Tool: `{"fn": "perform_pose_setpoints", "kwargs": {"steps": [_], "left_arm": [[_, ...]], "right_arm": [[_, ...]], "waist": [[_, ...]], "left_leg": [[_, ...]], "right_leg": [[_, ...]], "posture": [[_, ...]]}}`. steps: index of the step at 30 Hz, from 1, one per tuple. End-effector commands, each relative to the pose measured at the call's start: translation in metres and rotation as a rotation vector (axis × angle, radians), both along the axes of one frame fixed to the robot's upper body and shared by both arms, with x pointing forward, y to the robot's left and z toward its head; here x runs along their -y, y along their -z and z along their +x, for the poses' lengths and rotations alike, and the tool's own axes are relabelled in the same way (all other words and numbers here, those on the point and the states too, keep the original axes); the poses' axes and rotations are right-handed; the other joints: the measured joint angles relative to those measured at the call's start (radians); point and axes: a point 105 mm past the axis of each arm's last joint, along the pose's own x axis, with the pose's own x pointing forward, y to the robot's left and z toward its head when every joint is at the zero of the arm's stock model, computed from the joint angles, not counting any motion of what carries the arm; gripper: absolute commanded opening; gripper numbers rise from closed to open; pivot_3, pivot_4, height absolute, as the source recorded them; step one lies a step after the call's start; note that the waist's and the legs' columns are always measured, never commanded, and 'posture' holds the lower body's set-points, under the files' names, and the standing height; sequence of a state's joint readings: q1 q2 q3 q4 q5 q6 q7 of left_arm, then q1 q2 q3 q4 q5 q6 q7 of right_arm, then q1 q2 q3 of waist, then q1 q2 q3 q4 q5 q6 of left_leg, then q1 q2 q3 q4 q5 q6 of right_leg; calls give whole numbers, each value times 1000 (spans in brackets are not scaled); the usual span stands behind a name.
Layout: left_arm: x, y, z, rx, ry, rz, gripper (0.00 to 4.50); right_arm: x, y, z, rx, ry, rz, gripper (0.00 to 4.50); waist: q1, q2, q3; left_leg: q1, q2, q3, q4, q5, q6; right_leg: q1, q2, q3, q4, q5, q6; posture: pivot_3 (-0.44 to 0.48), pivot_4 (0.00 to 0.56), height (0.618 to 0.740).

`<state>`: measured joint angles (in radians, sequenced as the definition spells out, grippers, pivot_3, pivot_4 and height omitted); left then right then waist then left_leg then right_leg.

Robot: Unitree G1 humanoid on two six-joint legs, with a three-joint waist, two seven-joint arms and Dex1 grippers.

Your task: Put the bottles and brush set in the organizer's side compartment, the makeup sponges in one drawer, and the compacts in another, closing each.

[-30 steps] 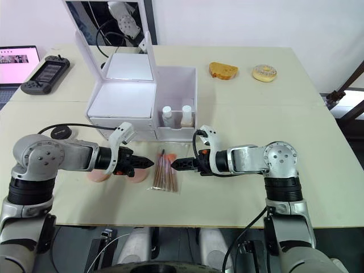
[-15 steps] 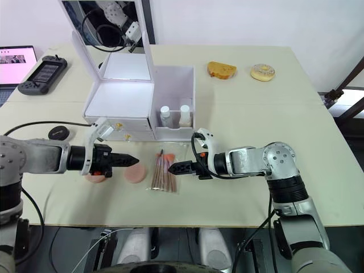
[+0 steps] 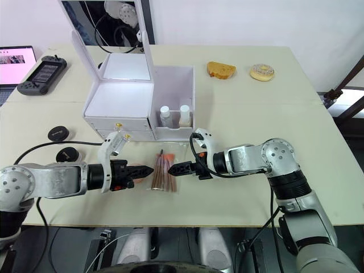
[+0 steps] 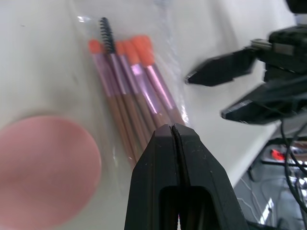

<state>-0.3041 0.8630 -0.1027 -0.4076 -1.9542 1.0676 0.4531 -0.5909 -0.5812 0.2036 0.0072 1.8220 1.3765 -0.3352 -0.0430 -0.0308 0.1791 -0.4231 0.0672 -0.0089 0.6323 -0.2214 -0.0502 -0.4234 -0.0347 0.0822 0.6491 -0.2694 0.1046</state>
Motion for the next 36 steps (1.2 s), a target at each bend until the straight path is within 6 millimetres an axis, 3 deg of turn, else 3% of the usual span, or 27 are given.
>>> {"fn": "perform_pose_setpoints", "kwargs": {"steps": [1, 22, 36], "left_arm": [[2, -2, 4, 3, -6, 27, 37], [-2, 27, 17, -64, 1, 234, 37], [10, 46, 6, -99, 72, 269, 37]], "right_arm": [[0, 10, -4, -33, -10, -29, 4500], [1, 11, -6, -34, 55, 11, 4500], [-24, 16, -4, -39, 2, 34, 4500]], "waist": [[-1, 0, 0], [0, 0, 0], [-1, 0, -6]], "left_leg": [[0, 0, 0, 0, 0, 0], [0, 0, 0, 0, 0, 0], [3, 0, 0, -1, 0, 0]], "right_leg": [[0, 0, 0, 0, 0, 0], [-1, 1, 1, 0, 0, 0], [1, 2, 3, 0, 1, -2]], "posture": [[0, 150, 740], [0, 150, 740], [0, 150, 740]]}}
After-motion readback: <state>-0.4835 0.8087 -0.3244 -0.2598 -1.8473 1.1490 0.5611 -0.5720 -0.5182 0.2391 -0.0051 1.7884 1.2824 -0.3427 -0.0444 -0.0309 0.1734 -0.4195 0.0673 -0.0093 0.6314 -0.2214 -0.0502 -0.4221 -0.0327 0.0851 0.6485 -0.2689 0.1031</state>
